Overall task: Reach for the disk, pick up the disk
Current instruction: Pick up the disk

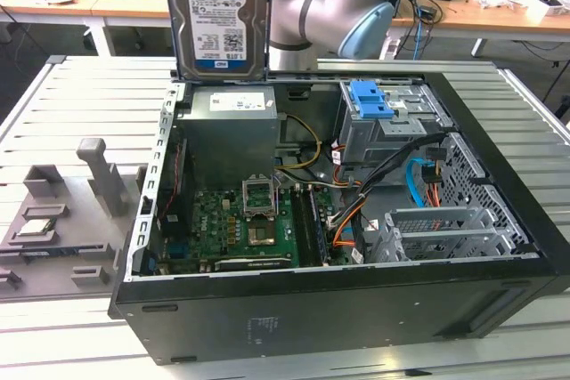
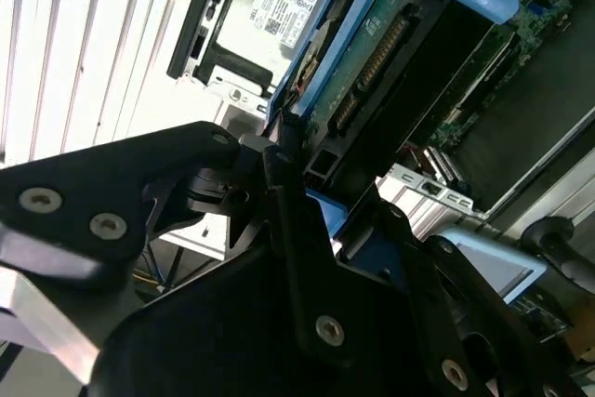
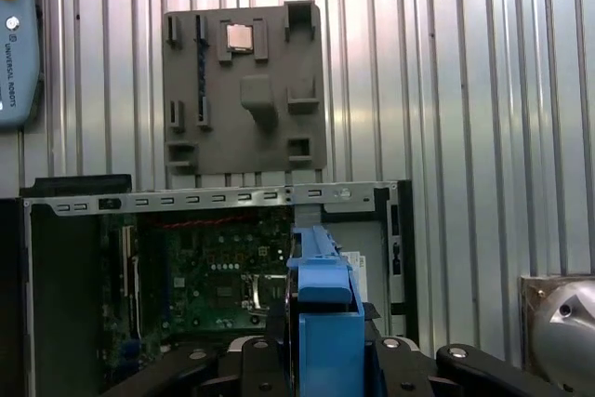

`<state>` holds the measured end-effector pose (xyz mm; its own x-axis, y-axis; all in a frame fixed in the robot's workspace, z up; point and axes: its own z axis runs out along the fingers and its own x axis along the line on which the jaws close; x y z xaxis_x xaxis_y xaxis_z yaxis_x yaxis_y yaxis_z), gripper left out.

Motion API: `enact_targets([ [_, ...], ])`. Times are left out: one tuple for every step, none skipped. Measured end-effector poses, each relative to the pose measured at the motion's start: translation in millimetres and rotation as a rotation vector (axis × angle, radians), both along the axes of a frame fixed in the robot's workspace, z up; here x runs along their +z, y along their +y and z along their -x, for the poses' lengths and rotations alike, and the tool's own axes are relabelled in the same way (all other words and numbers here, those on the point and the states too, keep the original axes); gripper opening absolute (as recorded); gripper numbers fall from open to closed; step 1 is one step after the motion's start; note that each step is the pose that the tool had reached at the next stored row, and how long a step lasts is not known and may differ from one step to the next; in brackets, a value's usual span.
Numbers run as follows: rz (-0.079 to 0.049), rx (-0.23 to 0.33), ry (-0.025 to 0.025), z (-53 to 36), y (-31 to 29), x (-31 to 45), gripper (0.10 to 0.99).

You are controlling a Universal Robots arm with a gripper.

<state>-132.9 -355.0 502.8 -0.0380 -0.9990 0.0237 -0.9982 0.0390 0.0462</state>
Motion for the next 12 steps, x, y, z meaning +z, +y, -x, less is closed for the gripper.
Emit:
enact_targets([
  [0.000, 0.000, 0.0003, -6.2, 0.0, 0.0, 0.369],
  [0.000, 0.000, 0.0004, -9.6, 0.0, 0.0, 0.369],
  [0.000, 0.000, 0.0006, -15.0, 0.0, 0.0, 0.369],
  [0.000, 0.000, 0.0009, -20.4, 0.0, 0.0, 0.369],
  [0.000, 0.000, 0.0011, -26.4, 0.0, 0.0, 0.369],
  [0.000, 0.000, 0.0012, -29.8, 0.0, 0.0, 0.369],
  [0.000, 0.000, 0.0013, -33.2, 0.0, 0.0, 0.369],
  [0.000, 0.000, 0.0016, -39.4, 0.1, 0.0, 0.369],
  [0.000, 0.000, 0.0018, -44.3, 0.0, 0.0, 0.369],
  [0.000, 0.000, 0.0019, -48.4, 0.0, 0.0, 0.369],
  [0.000, 0.000, 0.0020, -51.7, 0.1, 0.0, 0.369],
  [0.000, 0.000, 0.0021, -55.8, 0.1, 0.0, 0.369],
])
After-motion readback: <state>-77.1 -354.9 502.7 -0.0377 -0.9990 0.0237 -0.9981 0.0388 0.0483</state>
